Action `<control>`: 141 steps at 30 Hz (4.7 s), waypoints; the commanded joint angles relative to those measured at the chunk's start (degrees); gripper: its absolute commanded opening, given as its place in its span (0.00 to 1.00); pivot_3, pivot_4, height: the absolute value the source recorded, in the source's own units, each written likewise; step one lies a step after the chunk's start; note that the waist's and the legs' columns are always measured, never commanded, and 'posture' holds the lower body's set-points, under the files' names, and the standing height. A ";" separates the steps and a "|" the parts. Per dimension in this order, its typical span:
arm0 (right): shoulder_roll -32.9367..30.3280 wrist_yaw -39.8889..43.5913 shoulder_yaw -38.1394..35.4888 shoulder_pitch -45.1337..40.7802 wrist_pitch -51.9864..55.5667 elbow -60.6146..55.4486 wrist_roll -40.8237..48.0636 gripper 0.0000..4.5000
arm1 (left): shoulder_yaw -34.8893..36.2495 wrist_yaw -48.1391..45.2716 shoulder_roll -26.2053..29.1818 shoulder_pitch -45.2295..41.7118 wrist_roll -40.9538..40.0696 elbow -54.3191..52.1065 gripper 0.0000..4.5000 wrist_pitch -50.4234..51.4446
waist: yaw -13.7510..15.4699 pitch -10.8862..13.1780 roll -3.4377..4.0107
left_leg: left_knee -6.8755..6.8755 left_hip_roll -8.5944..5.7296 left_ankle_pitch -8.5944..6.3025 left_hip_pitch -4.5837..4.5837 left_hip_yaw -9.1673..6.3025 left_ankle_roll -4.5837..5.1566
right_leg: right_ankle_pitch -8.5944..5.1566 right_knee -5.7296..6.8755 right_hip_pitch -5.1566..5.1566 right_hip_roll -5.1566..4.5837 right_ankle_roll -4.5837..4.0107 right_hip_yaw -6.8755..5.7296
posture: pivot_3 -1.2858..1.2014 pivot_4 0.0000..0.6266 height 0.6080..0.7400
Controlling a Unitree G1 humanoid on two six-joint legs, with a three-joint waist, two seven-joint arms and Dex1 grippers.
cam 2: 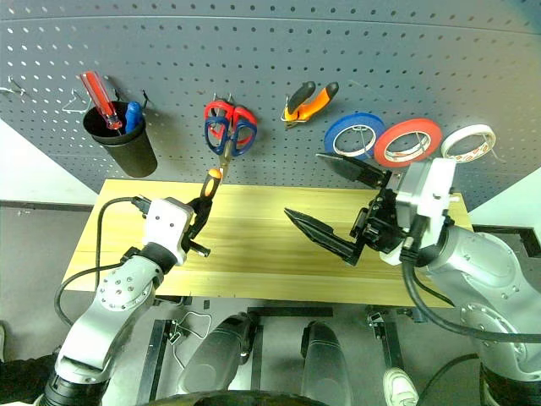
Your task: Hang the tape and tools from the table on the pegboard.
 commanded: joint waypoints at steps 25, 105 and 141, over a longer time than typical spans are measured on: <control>4.97 1.40 1.34 -13.54 -1.01 2.36 5.89 1.00 | 14.39 9.08 -4.06 -29.47 11.27 22.67 0.11 -40.18 | -0.33 -2.51 0.03 | 0.18 0.24 0.08 0.26 0.25 -0.10 | 0.27 0.14 0.10 0.51 -0.03 0.29 | 0.55 0.24 0.77; -0.98 -0.22 0.05 -11.12 3.54 3.16 4.97 1.00 | -1.49 2.32 -5.46 -27.82 5.15 8.02 0.87 -45.05 | -6.21 -1.39 0.12 | 0.17 0.29 -0.05 0.17 0.31 0.12 | 0.28 0.10 0.03 0.44 -0.04 0.37 | 0.52 0.26 0.77; 13.79 -2.87 5.39 33.21 -10.25 3.43 -23.98 1.00 | 13.01 -25.97 6.12 10.71 -20.69 8.83 0.87 -10.76 | -2.06 -8.94 1.08 | -0.79 0.50 -0.01 2.22 0.38 0.03 | 0.11 -0.80 1.97 0.72 -0.29 0.59 | 0.55 0.06 0.77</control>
